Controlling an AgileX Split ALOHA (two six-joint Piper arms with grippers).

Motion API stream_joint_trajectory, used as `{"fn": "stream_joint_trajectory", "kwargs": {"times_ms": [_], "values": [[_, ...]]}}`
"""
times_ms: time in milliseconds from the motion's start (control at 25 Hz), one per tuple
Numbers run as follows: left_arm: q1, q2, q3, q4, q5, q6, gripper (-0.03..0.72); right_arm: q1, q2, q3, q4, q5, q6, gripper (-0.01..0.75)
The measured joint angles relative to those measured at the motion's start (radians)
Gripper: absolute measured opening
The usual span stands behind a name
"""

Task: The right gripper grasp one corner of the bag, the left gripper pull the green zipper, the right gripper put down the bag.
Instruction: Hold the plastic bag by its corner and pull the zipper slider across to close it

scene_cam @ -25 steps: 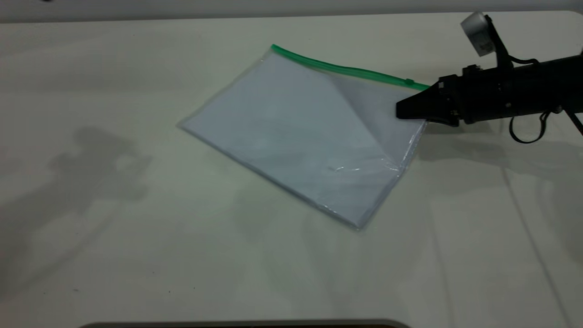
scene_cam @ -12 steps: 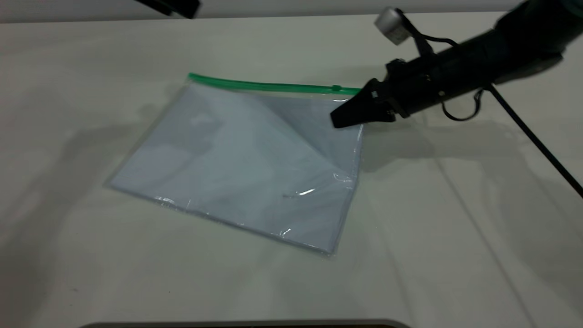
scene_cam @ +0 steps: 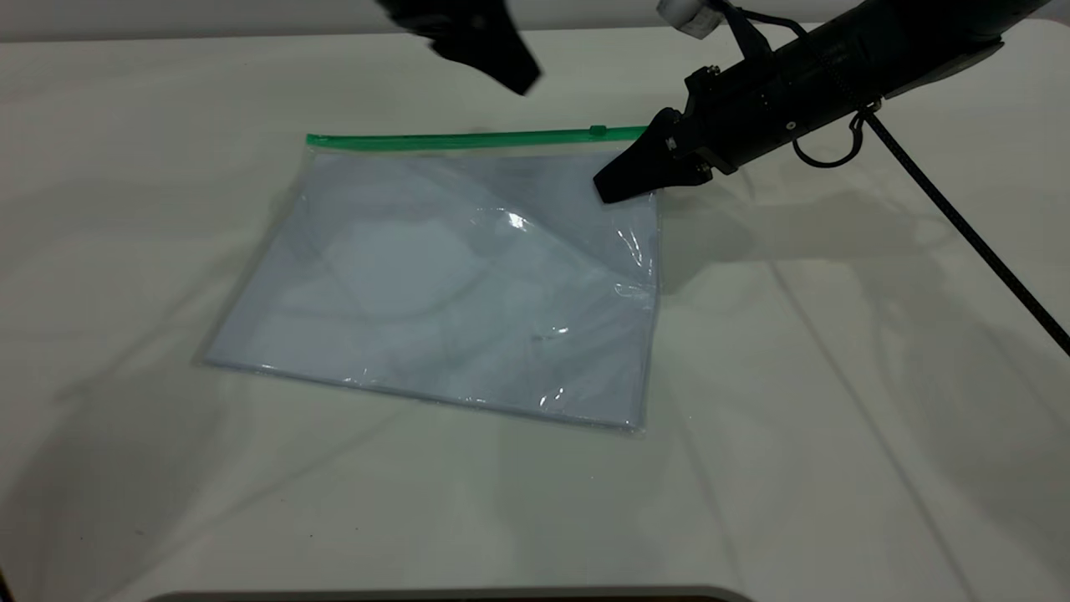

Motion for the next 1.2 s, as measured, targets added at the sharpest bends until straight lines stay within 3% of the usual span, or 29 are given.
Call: {"fn": "stream_joint_trajectory", "kwargs": {"times_ms": [280, 1200], "values": [[-0.039, 0.138, -0.194, 0.003, 0.061, 0.013, 0.52, 0.0, 0.0, -0.002, -0.025, -0.001, 0.006, 0.034], [-0.064, 0.186, -0.208, -0.099, 0.086, 0.176, 0.475, 0.0, 0.0, -0.002, -0.032, -0.003, 0.006, 0.034]]}}
